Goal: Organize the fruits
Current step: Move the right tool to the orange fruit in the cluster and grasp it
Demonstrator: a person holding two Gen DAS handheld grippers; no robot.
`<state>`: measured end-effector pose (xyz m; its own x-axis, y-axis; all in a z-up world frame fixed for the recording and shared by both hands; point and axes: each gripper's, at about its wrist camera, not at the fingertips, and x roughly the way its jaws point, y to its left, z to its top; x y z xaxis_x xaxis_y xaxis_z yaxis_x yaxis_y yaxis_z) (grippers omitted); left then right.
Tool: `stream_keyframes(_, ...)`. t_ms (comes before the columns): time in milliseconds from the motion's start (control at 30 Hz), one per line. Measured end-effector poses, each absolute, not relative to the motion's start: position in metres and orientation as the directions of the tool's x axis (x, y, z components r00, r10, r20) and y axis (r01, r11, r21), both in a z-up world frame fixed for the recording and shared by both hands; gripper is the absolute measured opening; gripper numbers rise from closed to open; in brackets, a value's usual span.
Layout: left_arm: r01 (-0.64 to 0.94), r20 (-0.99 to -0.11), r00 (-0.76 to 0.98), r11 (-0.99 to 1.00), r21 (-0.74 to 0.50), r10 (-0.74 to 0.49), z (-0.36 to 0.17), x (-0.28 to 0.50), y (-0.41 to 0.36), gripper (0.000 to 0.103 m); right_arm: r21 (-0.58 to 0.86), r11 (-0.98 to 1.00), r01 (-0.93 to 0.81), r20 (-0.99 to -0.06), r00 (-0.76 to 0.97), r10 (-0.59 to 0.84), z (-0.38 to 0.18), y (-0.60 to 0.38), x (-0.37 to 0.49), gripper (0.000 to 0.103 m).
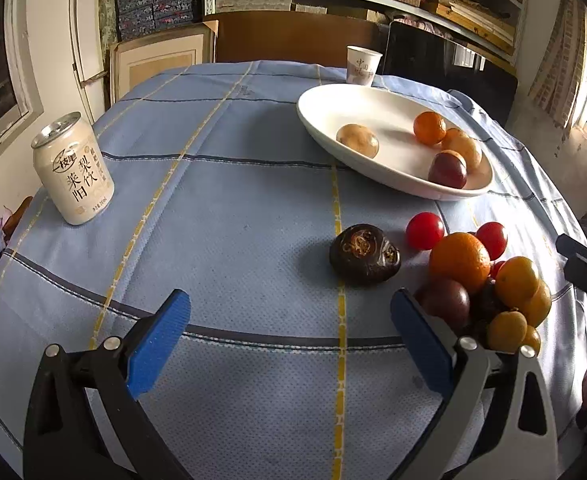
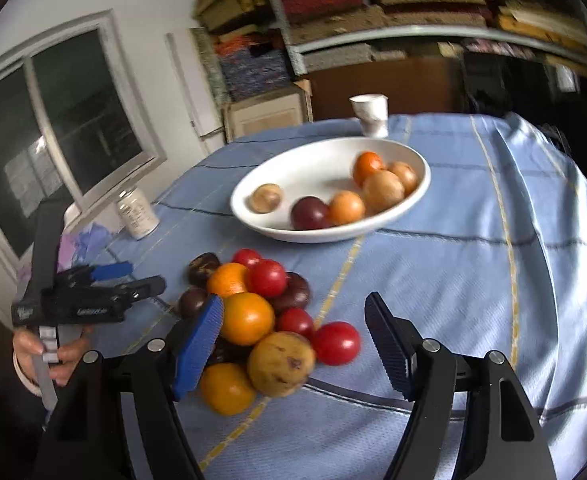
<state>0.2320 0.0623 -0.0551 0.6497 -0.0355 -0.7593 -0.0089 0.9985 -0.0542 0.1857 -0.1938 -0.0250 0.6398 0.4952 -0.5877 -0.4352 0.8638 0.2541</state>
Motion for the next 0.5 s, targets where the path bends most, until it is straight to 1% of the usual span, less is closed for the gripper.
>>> stream_keyframes(133, -0.006, -0.749, 0.661, 0.998, -0.058, -0.04, -0.053, 0.23, 0.062, 0.098, 0.19, 0.841, -0.506, -0.592, 0.625, 0.509, -0.025, -0.175, 0.177, 0.072)
stream_keyframes(200, -0.001, -0.75, 0.661, 0.998, -0.057, -0.042, -0.052, 0.229, 0.061, 0.098, 0.181, 0.829, -0.53, -0.593, 0.613, 0.521, -0.025, -0.166, 0.176, 0.068)
stream_keyframes(267, 0.008, -0.755, 0.654, 0.998, -0.06, -0.051, -0.053, 0.229, 0.06, 0.098, 0.176, 0.83, -0.529, -0.604, 0.608, 0.515, -0.026, -0.16, 0.178, 0.067)
stream_keyframes(333, 0.019, -0.755, 0.653, 0.997, -0.069, -0.065, -0.052, 0.227, 0.058, 0.098, 0.168, 0.829, -0.534, -0.629, 0.589, 0.507, -0.03, -0.151, 0.18, 0.06)
stream_keyframes(400, 0.028, -0.751, 0.656, 0.997, -0.066, -0.067, -0.051, 0.226, 0.057, 0.098, 0.17, 0.828, -0.534, -0.64, 0.579, 0.505, -0.032, -0.146, 0.182, 0.057)
stream_keyframes(500, 0.033, -0.742, 0.667, 0.998, -0.054, -0.062, -0.049, 0.223, 0.054, 0.098, 0.182, 0.838, -0.515, -0.64, 0.585, 0.498, -0.032, -0.145, 0.184, 0.055)
